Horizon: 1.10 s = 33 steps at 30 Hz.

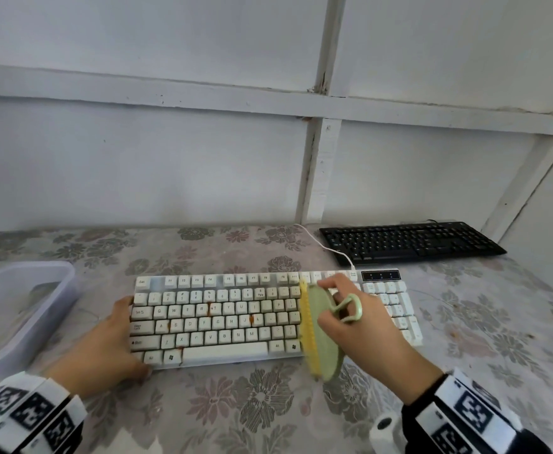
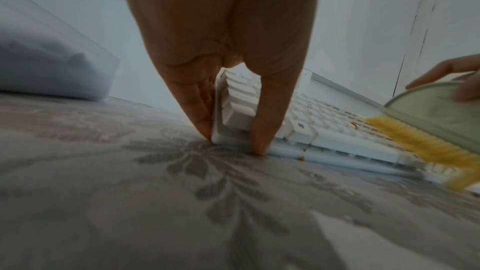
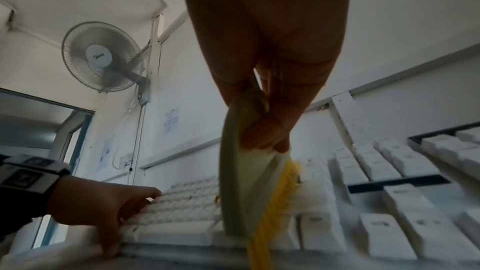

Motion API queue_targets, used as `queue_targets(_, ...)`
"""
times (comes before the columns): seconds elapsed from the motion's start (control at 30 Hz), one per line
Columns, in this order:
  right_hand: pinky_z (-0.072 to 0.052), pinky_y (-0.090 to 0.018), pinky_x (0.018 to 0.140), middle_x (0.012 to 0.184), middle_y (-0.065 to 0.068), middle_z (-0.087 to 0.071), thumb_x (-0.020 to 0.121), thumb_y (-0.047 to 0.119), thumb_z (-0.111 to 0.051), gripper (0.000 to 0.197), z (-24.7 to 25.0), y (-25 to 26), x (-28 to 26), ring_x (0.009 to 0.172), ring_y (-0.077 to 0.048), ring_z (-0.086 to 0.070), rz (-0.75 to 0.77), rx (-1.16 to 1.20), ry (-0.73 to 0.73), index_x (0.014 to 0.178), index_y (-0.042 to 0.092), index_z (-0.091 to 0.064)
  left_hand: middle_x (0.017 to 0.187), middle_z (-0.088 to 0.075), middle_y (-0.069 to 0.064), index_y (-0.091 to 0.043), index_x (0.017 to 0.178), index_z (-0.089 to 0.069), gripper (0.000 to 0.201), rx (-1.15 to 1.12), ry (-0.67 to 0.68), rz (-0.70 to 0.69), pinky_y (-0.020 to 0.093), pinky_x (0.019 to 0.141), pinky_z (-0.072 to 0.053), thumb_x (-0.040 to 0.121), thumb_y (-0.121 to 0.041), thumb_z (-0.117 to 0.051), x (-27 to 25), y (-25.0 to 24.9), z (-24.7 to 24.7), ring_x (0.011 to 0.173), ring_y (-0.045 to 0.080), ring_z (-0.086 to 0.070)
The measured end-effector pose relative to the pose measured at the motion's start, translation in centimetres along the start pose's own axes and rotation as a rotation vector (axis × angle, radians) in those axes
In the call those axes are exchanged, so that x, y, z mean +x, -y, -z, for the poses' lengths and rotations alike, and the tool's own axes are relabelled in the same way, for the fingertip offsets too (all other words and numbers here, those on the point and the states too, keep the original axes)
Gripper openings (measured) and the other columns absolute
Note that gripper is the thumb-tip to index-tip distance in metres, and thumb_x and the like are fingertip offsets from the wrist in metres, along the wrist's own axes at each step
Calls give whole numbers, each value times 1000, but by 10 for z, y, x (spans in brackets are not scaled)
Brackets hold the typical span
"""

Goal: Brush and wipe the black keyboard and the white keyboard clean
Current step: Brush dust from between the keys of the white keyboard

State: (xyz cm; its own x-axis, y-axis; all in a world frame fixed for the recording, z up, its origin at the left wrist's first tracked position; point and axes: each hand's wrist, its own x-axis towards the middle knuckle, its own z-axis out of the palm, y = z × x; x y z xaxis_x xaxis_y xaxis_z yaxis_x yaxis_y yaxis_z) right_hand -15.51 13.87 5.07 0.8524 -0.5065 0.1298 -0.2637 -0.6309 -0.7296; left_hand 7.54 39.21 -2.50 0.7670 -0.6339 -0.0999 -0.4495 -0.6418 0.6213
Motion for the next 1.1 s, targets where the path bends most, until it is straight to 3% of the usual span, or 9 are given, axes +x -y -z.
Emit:
queue_targets(0.13, -26, -19, 41, 59, 1, -47, 83, 9, -53, 26, 9, -2, -17, 44, -7, -31, -76, 16, 70, 100, 29, -54, 113, -51, -12, -28, 130, -24, 98, -7, 2, 10, 24, 79, -52, 50, -23, -82, -1, -3, 1, 98, 4, -56)
queue_targets(0.27, -29, -16, 39, 62, 3, -56, 81, 6, -54, 29, 21, 14, -10, 41, -4, -36, -30, 68, -56, 98, 30, -57, 113, -50, -13, -24, 134, -24, 102, -6, 10, 19, 25, 79, -53, 49, -24, -81, -3, -5, 2, 98, 3, -55)
queue_targets(0.33, -32, -15, 38, 65, 1, -60, 82, 6, -53, 30, 22, 22, 0, 41, -3, -41, -4, 87, -124, 101, 29, -57, 109, -47, -16, -22, 134, -24, 102, -11, 5, 19, 19, 74, -50, 50, -21, -82, -5, -9, 2, 96, 2, -54)
queue_targets(0.43, -44, -26, 43, 72, -4, -64, 83, 8, -52, 31, 19, 30, 14, 49, -9, -48, 27, 88, -165, 106, 29, -54, 104, -45, -18, -20, 133, -23, 101, -12, -7, 22, 13, 67, -44, 52, -17, -82, -7, -13, 1, 91, 0, -52)
queue_targets(0.63, -32, -16, 38, 65, -5, -59, 83, 7, -51, 29, 5, 17, 22, 41, -4, -42, 35, 45, -135, 105, 26, -54, 107, -47, -16, -21, 134, -23, 102, -9, -10, 26, 21, 75, -50, 50, -19, -82, -8, -13, 2, 94, 2, -54)
queue_targets(0.87, -28, -20, 42, 57, -1, -46, 82, 8, -52, 25, -1, -3, -9, 44, -7, -33, -32, 60, 20, 97, 29, -54, 104, -44, -18, -22, 130, -24, 96, -15, -5, 29, 10, 62, -42, 54, -15, -82, -11, -18, 2, 91, -1, -51)
queue_targets(0.97, -30, -20, 44, 60, 1, -50, 81, 11, -53, 22, 8, 6, -17, 46, -6, -34, -28, 37, 73, 93, 29, -56, 104, -47, -16, -21, 134, -20, 101, 3, -3, 45, 11, 64, -42, 55, -15, -82, -11, -18, 1, 91, 0, -52)
queue_targets(1.1, -30, -19, 38, 75, -12, -65, 81, 8, -54, 27, 19, 25, -2, 42, -6, -37, 19, 41, -41, 98, 29, -57, 104, -45, -17, -21, 135, -20, 103, 5, 8, 42, 11, 66, -43, 54, -15, -81, -11, -18, 3, 92, 0, -51)
